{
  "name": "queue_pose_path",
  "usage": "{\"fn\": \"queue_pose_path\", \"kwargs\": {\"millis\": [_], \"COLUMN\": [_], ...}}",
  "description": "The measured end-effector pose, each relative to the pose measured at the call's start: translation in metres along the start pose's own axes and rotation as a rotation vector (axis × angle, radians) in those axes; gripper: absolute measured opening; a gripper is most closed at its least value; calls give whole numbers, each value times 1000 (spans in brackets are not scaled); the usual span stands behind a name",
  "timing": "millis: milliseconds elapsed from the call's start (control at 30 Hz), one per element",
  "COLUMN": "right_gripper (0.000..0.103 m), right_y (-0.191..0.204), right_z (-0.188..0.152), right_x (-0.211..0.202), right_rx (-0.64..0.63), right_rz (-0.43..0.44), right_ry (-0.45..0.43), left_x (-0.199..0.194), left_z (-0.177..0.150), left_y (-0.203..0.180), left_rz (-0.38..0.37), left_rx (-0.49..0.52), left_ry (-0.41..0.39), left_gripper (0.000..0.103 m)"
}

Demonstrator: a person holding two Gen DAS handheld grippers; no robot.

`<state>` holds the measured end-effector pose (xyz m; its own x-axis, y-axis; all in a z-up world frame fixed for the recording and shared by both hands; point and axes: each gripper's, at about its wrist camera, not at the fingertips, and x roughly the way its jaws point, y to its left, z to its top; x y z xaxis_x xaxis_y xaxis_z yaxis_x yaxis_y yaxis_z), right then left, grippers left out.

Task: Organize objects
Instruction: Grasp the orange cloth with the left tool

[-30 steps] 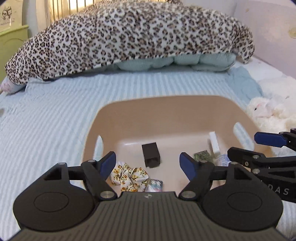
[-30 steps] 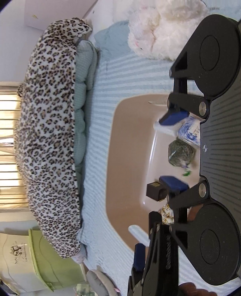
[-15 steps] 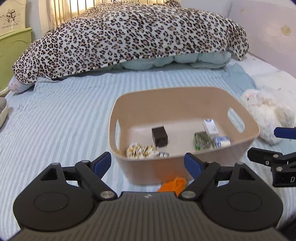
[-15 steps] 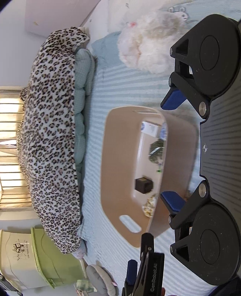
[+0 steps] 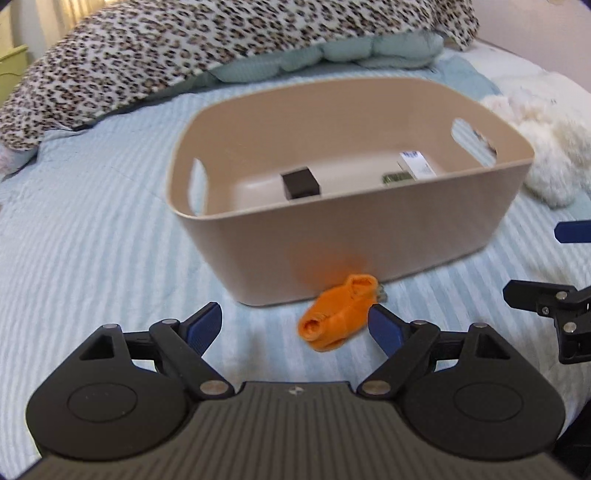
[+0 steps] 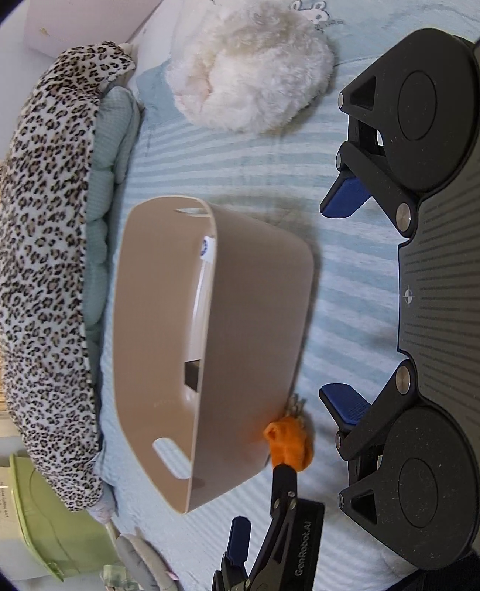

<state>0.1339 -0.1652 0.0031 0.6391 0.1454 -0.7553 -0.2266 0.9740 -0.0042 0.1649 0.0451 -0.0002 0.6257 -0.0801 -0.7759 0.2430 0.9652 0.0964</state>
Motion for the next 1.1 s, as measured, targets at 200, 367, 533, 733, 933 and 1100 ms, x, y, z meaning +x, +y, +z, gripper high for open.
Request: {"fn": "queue_pose_path", "kwargs": {"millis": [200,367,533,733,933,1100], "right_gripper": [98,98,98,98,98,98], "right_y": [-3,-3,-1,5,18,36], "right_z": [-4,-4,-2,1,4,8], "right_x": [16,25,33,37,41,45], "right_rx": [5,5,0,-11,-32,-56], "right_rz": [-8,-10,-10,-1,22,50], "right_ry": [48,75,91,97,101,93], "left_x": [25,37,46,41,30,28], "left_z": [-3,-3,-2,-6,-14,-18], "left_y": [-5,-1,7,7,18,33], "left_rz": [-29,-96,-211,-251,-244,-197], "left_rx": [10,9,-39,-2,25,7], "left_ry": [17,8,41,62,60,54], "left_gripper": [87,84,38,23,21,21]}}
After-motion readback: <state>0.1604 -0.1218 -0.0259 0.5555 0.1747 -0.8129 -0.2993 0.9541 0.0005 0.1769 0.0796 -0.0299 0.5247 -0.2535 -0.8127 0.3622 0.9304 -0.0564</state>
